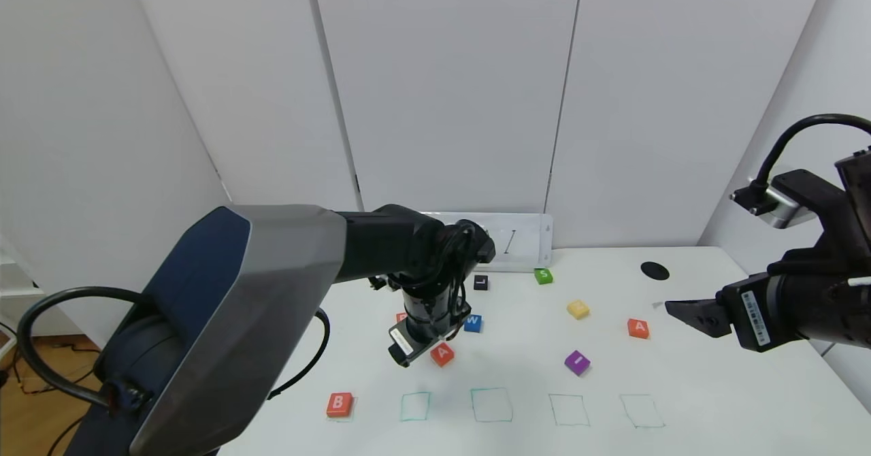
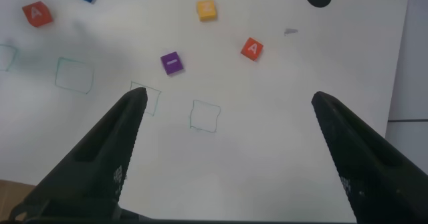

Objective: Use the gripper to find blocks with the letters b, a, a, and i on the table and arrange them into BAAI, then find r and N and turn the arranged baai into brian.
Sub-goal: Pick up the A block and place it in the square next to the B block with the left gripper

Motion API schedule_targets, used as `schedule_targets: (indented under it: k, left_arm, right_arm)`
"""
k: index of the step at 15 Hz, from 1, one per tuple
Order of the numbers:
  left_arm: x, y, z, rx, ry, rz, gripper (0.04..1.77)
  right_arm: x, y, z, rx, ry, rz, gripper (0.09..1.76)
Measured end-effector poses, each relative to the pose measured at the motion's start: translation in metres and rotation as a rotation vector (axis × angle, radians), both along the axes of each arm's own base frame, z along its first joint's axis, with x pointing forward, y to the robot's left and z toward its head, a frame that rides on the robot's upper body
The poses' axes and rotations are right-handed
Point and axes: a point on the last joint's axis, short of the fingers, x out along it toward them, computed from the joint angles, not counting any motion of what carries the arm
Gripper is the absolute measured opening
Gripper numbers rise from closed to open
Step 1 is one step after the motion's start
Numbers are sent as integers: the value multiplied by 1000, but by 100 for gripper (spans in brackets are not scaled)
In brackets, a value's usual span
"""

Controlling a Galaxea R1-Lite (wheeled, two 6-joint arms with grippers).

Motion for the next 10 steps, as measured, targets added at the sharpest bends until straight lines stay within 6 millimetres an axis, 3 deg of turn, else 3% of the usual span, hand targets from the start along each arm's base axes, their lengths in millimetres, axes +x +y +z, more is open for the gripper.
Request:
schedule_targets:
  k: [5, 10]
  left_arm:
    - [6, -4, -32, 61, 18, 27, 172]
    - [4, -8, -41, 84, 20, 32, 172]
  right_arm:
    - [-1, 2, -1, -2, 3, 11, 177]
    - [-3, 4, -2, -4, 8, 21, 177]
